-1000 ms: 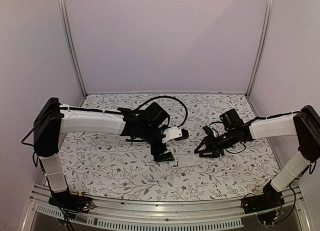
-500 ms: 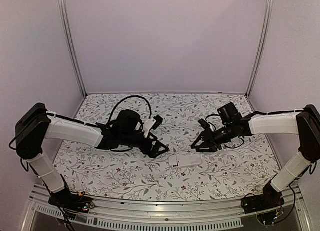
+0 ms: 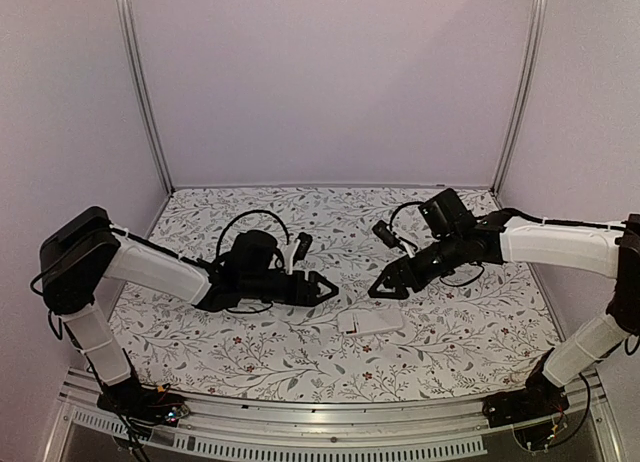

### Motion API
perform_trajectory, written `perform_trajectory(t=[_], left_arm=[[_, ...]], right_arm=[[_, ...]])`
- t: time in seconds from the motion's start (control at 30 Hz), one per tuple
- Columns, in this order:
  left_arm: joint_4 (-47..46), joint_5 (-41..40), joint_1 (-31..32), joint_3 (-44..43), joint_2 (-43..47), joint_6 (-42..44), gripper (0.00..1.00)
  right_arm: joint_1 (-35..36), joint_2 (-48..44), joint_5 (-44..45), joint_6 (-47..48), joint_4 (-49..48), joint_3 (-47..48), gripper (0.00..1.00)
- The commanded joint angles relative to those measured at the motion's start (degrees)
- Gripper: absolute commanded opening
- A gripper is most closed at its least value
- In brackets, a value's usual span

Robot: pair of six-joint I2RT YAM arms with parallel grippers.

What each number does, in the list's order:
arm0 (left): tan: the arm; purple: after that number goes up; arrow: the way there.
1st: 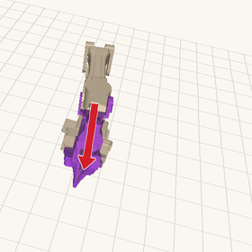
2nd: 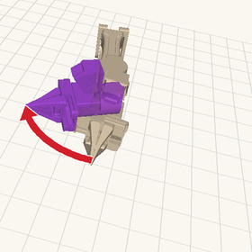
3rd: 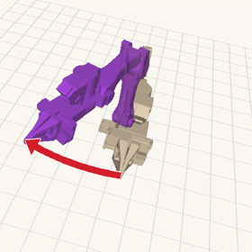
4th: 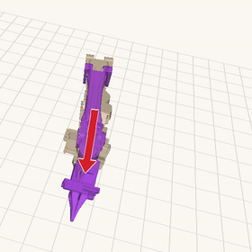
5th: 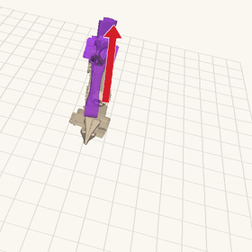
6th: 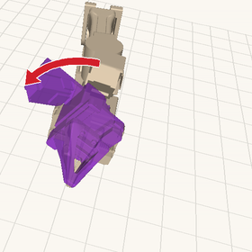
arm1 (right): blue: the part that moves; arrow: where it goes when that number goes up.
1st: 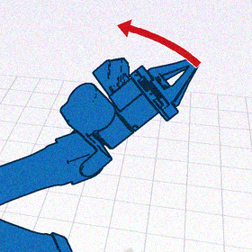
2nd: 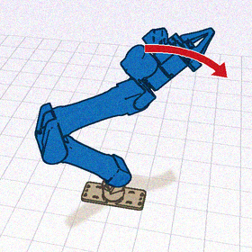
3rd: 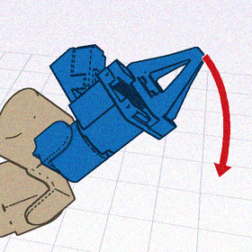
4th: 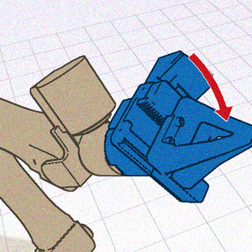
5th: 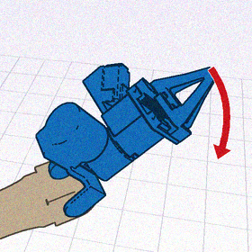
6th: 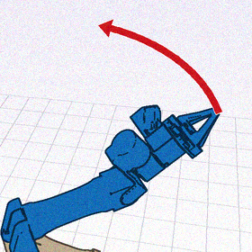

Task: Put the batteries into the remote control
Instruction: Move the remote control to the center of the board.

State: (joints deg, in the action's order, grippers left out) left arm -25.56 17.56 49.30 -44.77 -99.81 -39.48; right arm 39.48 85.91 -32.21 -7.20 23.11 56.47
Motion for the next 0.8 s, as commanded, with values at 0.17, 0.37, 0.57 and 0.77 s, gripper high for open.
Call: perform_trajectory(t=[0.17, 0.37, 0.57, 0.77], left_arm=[[-1.39, -0.4, -4.08, 4.27, 2.61, -5.89, 0.79], [0.38, 1.29, -5.26, 3.77, 2.67, -5.3, 0.82], [-3.28, 1.37, -5.74, 5.83, 2.56, -7.2, 0.8], [-5.39, 1.77, -6.09, 6.36, 1.97, -7.13, 0.8]], right_arm=[[4.21, 2.8, 11.23, 20.86, 5.32, 3.54, 0.89], [6.45, 5.86, 12.43, 27.5, 5.96, 5.31, 0.98], [11.31, 9.94, 19.02, 34.32, 9.9, 8.93, 0.99], [12.3, 12.91, 22.26, 38.97, 10.74, 10.07, 0.99]])
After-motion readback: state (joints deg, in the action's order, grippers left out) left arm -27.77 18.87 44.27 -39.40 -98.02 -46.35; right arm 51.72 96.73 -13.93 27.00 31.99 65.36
